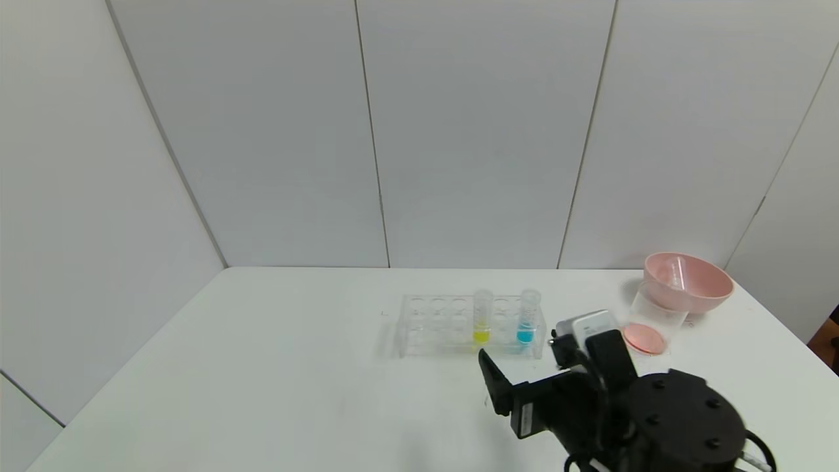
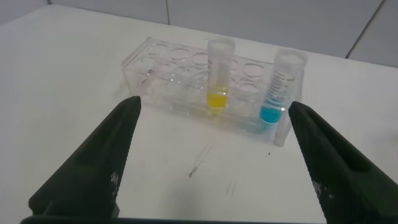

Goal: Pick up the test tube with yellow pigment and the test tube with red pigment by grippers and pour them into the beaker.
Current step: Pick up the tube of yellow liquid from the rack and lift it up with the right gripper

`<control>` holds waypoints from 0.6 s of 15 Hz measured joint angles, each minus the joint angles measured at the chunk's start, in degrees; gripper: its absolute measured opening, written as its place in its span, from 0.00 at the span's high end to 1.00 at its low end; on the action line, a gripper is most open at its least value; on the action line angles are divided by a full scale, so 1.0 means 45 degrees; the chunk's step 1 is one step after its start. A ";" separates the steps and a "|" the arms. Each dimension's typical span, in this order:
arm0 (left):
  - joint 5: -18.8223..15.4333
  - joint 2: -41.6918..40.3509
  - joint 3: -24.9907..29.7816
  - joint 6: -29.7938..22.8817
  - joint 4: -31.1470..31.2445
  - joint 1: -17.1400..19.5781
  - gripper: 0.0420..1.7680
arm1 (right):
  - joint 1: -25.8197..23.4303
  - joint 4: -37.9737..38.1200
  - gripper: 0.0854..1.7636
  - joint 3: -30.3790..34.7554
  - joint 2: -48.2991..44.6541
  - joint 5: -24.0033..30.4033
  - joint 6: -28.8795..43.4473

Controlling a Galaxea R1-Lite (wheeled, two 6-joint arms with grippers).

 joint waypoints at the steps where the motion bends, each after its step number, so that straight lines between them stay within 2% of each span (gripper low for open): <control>1: 0.0000 0.0000 0.0000 0.0000 0.0005 0.0000 0.00 | 0.0019 0.0005 0.04 -0.0452 0.0566 -0.0268 0.0003; 4: 0.0000 0.0000 0.0000 0.0000 0.0000 0.0000 0.00 | -0.0171 0.0247 0.04 -0.1942 0.2089 -0.0610 -0.0016; 9: 0.0000 0.0000 0.0000 0.0000 0.0000 0.0000 0.00 | -0.1000 0.1780 0.04 -0.4264 0.3438 -0.0620 0.0019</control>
